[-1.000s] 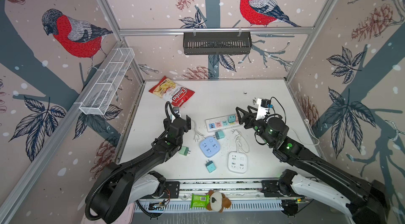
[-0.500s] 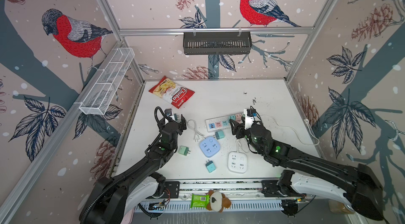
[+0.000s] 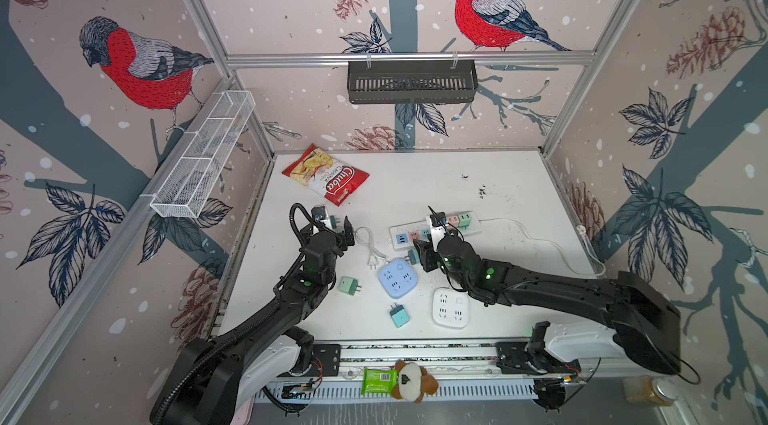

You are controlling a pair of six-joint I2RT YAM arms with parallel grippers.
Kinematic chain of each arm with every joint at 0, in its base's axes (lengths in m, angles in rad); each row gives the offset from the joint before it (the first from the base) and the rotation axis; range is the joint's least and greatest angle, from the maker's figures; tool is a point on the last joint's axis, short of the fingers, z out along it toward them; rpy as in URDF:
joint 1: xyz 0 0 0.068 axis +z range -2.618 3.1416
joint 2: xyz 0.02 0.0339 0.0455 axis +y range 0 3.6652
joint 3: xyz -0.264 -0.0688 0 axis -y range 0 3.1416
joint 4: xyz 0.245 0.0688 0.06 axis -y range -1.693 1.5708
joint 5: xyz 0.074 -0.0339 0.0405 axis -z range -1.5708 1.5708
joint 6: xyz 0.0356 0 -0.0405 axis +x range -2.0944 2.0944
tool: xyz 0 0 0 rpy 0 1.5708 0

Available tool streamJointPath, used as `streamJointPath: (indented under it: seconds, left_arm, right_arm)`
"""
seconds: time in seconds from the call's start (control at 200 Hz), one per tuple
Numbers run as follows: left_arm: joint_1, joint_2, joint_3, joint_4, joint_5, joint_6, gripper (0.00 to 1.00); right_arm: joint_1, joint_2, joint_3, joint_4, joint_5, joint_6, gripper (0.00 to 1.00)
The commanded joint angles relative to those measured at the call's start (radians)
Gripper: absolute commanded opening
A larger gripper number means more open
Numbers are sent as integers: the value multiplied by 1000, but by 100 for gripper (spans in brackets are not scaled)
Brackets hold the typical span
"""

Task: Insert the plug
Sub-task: 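Reach the right gripper down to the second teal charger near the strip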

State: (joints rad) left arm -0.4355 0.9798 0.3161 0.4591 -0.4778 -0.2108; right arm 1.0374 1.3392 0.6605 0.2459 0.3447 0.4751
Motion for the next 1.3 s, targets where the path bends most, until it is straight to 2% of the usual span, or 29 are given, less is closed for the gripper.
streamJointPath:
  seconds: [0.0,0.15,0.38,0.66,0.77,1.296]
  left_arm:
    - [4,0,1,40,-1,-13,97]
    - [4,8,8,37,4,-11,97]
    - [4,11,10,37,5,-10,97]
    - [4,3,4,41,9,-9,97]
    - [4,9,8,39,14,-6,97]
    - [4,7,6,41,17,-5,97]
  right_arm:
    - [12,36,-2,6,-35,27,47]
    - [12,78,-22,-7,13,99,47]
    - [11,189,36,-37,10,111,47]
    - [6,327,135,-118,60,132,58]
    - [1,364,157,-143,76,146,60]
    - [33,309,51,-219,163,284,60]
